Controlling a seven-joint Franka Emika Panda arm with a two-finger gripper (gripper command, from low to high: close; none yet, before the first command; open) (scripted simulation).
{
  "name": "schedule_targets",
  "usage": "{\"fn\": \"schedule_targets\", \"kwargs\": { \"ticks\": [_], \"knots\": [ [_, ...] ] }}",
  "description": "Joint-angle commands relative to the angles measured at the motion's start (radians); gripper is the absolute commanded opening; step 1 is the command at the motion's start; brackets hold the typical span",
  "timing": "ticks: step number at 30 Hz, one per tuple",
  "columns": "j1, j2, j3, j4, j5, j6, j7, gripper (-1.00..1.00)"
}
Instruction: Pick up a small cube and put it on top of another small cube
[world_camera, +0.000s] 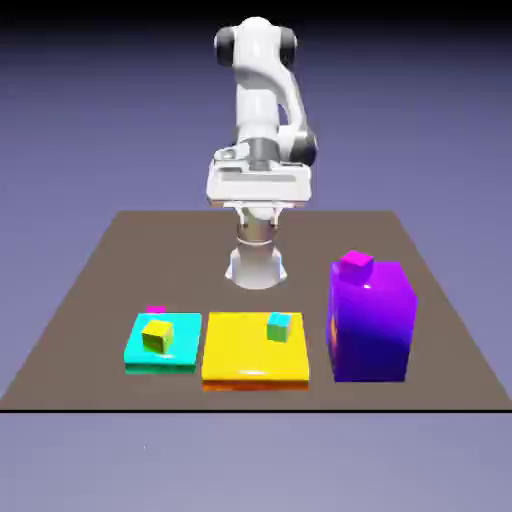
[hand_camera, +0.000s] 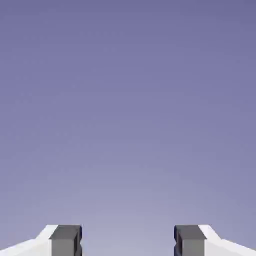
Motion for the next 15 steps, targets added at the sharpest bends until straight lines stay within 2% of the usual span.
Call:
{"fn": "schedule_targets", "kwargs": {
  "ticks": [1, 15],
  "knots": [
    [-0.034, 0.020, 0.010, -0.001, 0.035, -0.003, 0.044, 0.00],
    [-0.515, 0.296, 0.152, -0.021, 0.526, -0.041, 0.652, 0.00]
  ]
}}
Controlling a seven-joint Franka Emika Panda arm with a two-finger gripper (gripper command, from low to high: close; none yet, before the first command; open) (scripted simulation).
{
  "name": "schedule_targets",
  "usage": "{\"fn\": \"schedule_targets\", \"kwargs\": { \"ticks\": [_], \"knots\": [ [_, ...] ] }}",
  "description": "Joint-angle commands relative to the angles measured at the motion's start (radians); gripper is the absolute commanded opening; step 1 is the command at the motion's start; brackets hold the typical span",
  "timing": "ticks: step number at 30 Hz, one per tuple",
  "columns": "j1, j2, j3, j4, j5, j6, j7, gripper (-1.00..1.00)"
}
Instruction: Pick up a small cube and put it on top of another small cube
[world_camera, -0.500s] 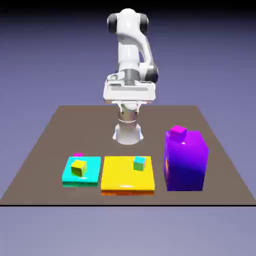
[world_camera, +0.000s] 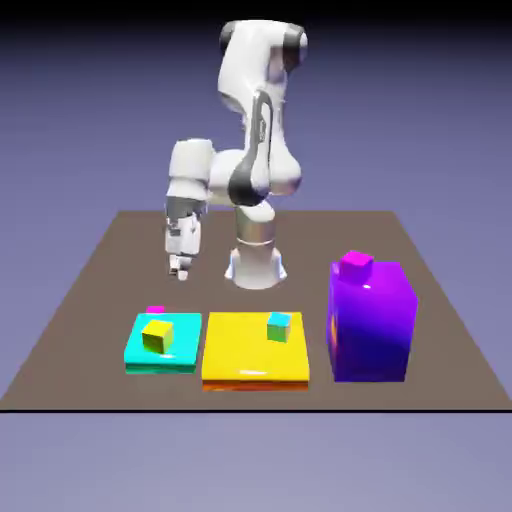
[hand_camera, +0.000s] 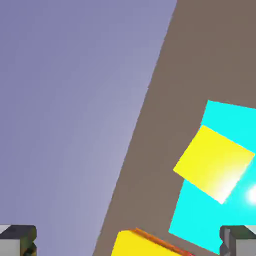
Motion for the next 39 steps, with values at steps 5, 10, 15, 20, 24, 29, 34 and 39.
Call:
{"fn": "schedule_targets", "kwargs": {
  "ticks": [5, 10, 15, 20, 24, 29, 34, 39],
  "knots": [
    [-0.172, 0.099, 0.051, -0.007, 0.175, -0.014, 0.218, 0.00],
    [-0.343, 0.198, 0.101, -0.014, 0.350, -0.027, 0.435, 0.00],
    [-0.490, 0.282, 0.145, -0.020, 0.501, -0.039, 0.621, 0.00],
    [-0.465, 0.375, 0.134, 0.042, 0.674, -0.007, 0.450, 0.00],
    [-0.440, 0.468, 0.123, 0.105, 0.848, 0.025, 0.280, 0.00],
    [-0.409, 0.584, 0.110, 0.184, 1.065, 0.065, 0.066, 0.00],
    [-0.416, 0.559, 0.113, 0.166, 1.018, 0.056, 0.113, -1.00],
    [-0.447, 0.443, 0.126, 0.088, 0.800, 0.016, 0.327, -1.00]
  ]
}}
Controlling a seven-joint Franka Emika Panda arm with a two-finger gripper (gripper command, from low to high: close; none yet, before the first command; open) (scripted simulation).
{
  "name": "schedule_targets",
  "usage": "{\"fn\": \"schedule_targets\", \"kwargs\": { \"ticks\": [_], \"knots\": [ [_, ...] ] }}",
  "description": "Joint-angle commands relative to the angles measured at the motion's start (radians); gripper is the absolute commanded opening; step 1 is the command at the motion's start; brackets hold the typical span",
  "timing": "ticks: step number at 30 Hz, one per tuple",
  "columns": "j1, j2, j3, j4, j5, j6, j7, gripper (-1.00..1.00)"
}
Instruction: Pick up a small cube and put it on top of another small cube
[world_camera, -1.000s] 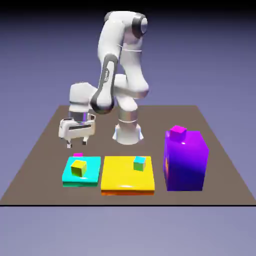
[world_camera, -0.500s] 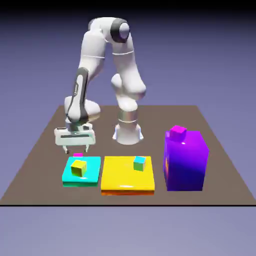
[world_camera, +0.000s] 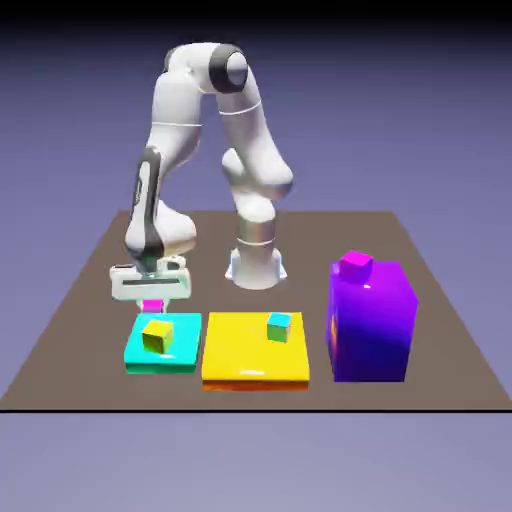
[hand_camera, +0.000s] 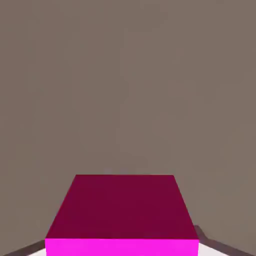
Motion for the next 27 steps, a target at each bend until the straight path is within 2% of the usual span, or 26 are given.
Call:
{"fn": "schedule_targets", "kwargs": {
  "ticks": [1, 8, 27],
  "knots": [
    [-0.006, -0.023, 0.003, -0.016, -0.043, -0.009, 0.042, -1.00],
    [-0.043, -0.160, 0.019, -0.108, -0.299, -0.056, 0.294, -1.00],
    [0.646, -0.747, 0.336, 0.229, -0.716, -0.869, 0.962, -1.00]
  ]
}}
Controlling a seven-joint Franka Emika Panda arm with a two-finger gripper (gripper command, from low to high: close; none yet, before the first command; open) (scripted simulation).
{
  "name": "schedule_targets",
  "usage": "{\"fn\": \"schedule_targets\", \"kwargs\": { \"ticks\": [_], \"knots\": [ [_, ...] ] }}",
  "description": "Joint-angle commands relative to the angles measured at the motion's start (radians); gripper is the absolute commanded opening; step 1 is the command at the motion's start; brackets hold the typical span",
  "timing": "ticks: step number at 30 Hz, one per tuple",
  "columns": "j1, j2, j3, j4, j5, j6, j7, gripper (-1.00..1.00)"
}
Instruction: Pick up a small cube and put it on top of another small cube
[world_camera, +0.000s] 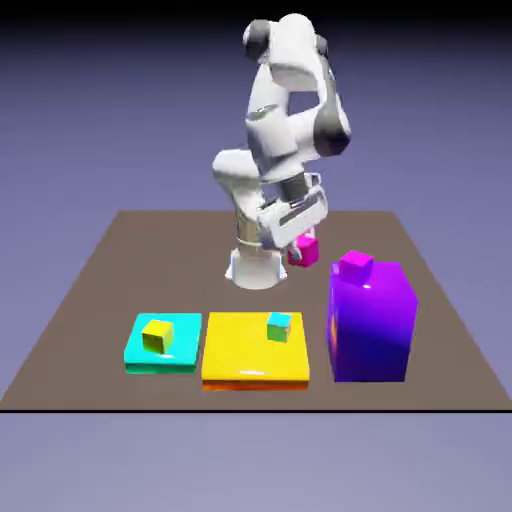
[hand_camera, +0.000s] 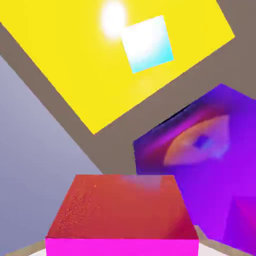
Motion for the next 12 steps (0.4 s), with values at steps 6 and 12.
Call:
{"fn": "schedule_targets", "kwargs": {
  "ticks": [6, 12],
  "knots": [
    [0.055, 0.025, 0.087, -0.023, -0.008, 0.062, 0.047, -1.00],
    [0.055, 0.024, 0.086, -0.022, -0.008, 0.059, 0.047, 1.00]
  ]
}}
